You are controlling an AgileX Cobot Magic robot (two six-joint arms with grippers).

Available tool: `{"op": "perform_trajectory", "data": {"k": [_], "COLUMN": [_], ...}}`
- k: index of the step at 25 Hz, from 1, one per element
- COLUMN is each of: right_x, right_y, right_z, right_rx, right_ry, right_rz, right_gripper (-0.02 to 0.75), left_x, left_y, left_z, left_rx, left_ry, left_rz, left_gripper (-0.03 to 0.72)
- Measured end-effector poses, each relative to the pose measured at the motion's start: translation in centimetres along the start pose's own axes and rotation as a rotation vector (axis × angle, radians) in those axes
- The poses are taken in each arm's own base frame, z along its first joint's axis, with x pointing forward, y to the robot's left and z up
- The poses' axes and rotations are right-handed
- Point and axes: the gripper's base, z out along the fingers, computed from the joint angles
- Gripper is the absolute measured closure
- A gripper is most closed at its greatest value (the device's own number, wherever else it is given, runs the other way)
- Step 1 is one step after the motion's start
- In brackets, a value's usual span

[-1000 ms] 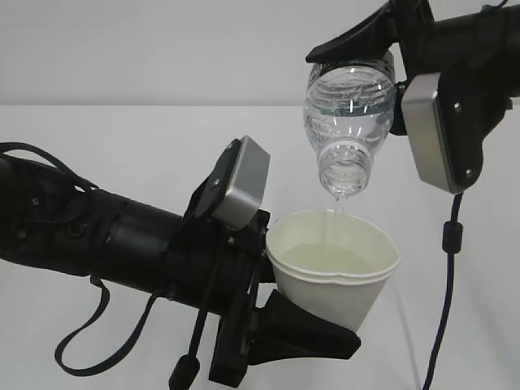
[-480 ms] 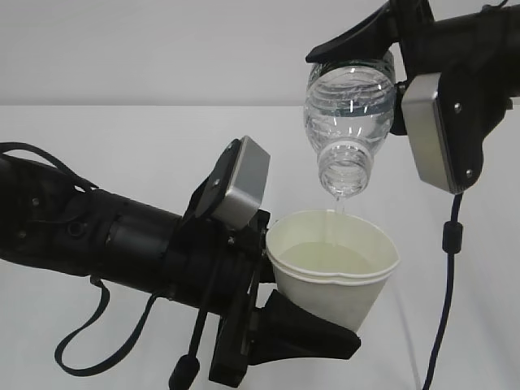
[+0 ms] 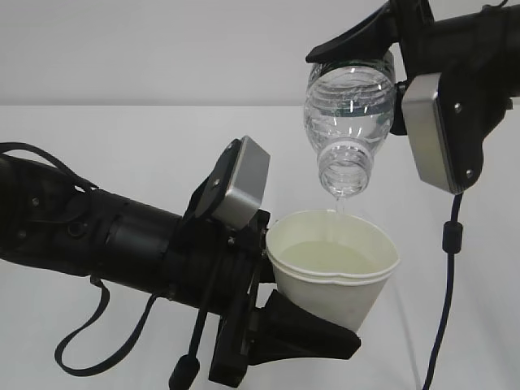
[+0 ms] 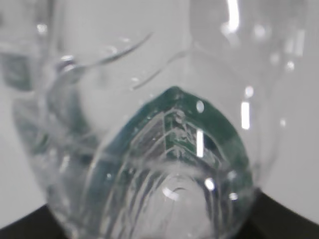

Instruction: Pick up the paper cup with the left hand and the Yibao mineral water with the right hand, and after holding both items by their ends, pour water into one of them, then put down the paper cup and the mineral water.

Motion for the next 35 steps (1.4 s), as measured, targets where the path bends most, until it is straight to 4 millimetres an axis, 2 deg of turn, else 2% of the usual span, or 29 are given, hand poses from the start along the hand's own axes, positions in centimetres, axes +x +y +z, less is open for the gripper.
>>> {"op": "perform_trajectory", "data": {"k": [35], "right_x": [-0.01], "right_y": [0.0], "right_z": [0.0], "right_rx": [0.0], "right_ry": [-0.002], "right_rz": [0.0], "right_gripper": [0.323], "left_x": [0.11], "left_y": [0.13], "left_z": [0.0], "left_rx": [-0.015], "left_ry": [0.012], "left_rz": [0.0], "left_gripper": [0.253]}}
